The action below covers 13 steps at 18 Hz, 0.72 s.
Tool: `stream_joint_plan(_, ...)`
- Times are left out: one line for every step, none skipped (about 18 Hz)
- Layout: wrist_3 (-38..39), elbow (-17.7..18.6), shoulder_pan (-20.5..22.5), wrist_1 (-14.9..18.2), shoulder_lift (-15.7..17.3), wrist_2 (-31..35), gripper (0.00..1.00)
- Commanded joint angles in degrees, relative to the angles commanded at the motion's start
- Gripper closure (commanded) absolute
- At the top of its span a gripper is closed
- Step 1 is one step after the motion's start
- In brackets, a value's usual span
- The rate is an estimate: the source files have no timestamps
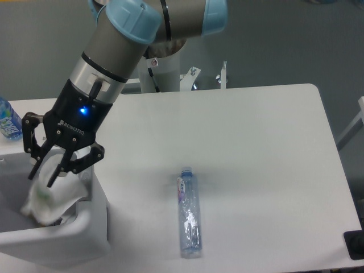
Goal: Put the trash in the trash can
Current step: 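Open the gripper to drop the tissue into the bin, then move the open gripper over the clear plastic water bottle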
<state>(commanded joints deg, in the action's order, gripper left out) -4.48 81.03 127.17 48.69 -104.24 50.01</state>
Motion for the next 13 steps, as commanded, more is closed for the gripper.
stream_joint_plan(-0.1,0.1,0.4,0.0,0.0,0.0,0.0)
stream_joint_plan(-0.1,0.3,1.4,0.0,0.1,0.0,0.0)
stream_joint_plan(0.3,0.1,2.4,0.0,0.1,0.0,0.0)
stream_joint_plan(0.4,-0.1,3.6,0.0,0.2,0.0,0.0)
stream_joint_plan(0.6,-0.3,5.2,0.0,0.2,0.1,0.0)
stream_joint_plan(0.8,-0.5,6.5,0.1,0.3,0.2,0.0)
stream_joint_plan(1.1,-0.5,7.9,0.1,0.5,0.2,0.0)
stream_joint_plan(2.4,-0.5,9.9,0.0,0.6,0.1,0.0)
stream_joint_plan(3.3,-1.0,11.9,-0.2,0.2,0.0,0.0)
stream_joint_plan(3.6,-2.4,12.8,-0.2,-0.5,0.0,0.0)
stream_joint_plan(3.7,-3.4,13.6,-0.2,-1.6,0.1,0.0)
stream_joint_plan(3.6,-4.1,15.1,-0.2,-2.2,0.1,0.0)
stream_joint_plan(3.4,-4.7,16.1,-0.2,-3.0,0.1,0.0)
